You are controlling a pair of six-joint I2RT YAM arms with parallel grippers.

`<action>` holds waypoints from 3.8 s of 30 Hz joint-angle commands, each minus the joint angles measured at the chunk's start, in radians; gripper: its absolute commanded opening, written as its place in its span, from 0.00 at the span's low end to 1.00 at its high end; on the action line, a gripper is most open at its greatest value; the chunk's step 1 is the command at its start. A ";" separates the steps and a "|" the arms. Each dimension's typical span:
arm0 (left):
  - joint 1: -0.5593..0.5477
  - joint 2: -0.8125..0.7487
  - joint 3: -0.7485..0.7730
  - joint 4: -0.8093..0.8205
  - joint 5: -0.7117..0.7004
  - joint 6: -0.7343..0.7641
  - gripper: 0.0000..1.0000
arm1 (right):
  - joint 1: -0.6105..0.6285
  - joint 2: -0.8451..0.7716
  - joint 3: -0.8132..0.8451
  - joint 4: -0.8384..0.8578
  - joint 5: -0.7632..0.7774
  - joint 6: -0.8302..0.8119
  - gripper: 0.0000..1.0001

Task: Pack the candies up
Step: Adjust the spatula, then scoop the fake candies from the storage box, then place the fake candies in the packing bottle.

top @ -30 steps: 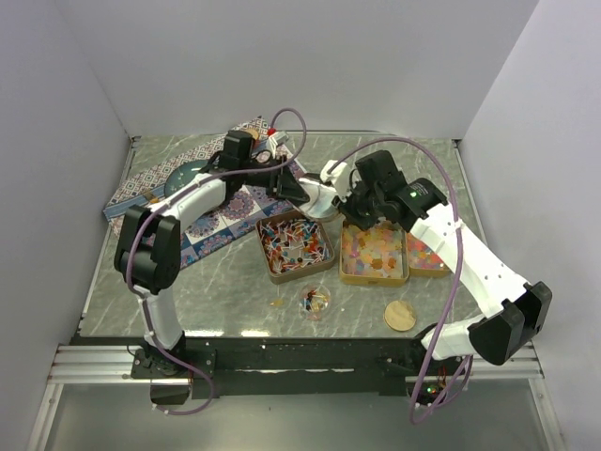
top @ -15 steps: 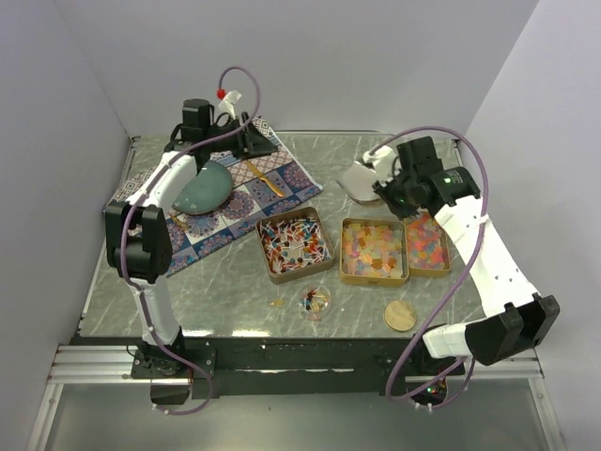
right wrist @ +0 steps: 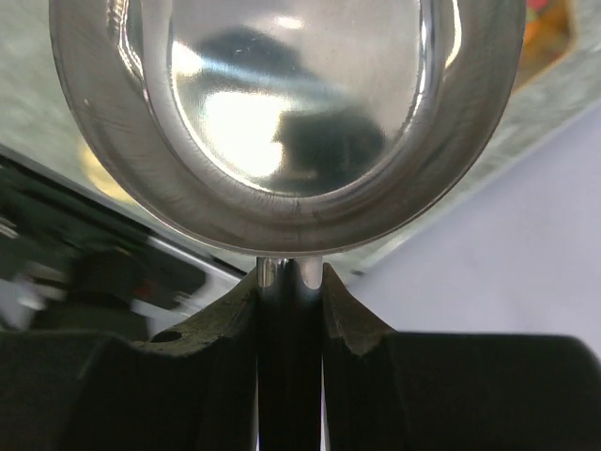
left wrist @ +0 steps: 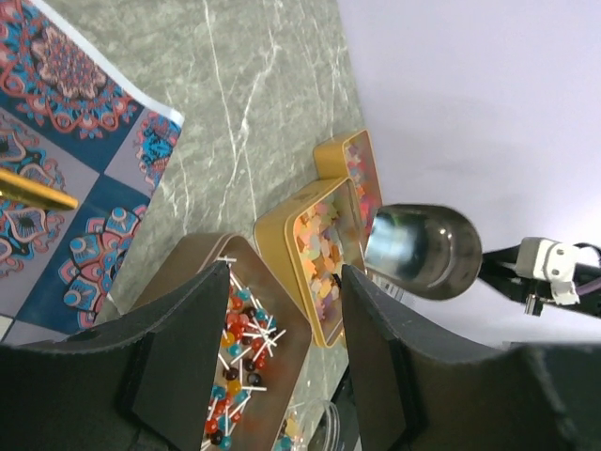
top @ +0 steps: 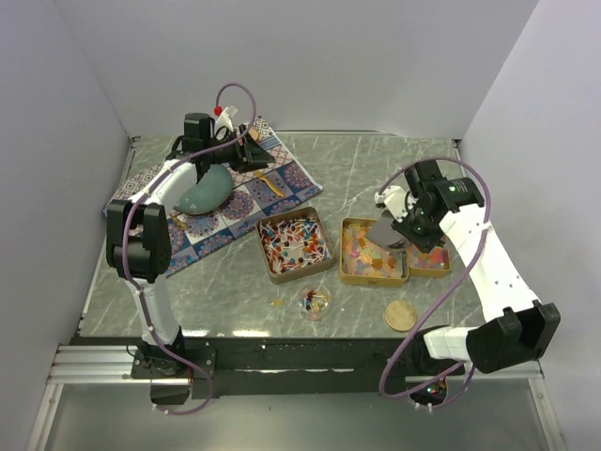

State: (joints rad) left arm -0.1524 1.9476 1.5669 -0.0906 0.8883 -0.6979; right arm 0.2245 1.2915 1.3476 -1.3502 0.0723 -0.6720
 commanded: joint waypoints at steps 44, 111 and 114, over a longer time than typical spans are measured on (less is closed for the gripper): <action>0.057 -0.079 -0.219 -0.005 -0.002 0.083 0.57 | 0.167 0.466 -0.004 0.137 0.356 -0.719 0.00; 0.066 -0.105 -0.120 -0.078 -0.014 0.132 0.57 | 0.409 -0.249 -0.469 0.369 0.044 -0.660 0.00; 0.071 -0.114 -0.120 -0.069 -0.009 0.124 0.57 | 0.443 -0.238 -0.449 0.367 0.132 -0.682 0.00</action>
State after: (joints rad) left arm -0.0895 1.9026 1.4464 -0.2314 0.8448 -0.5457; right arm 0.6342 1.0378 0.8288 -0.9203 0.0280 -1.2346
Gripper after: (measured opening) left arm 0.571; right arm 0.300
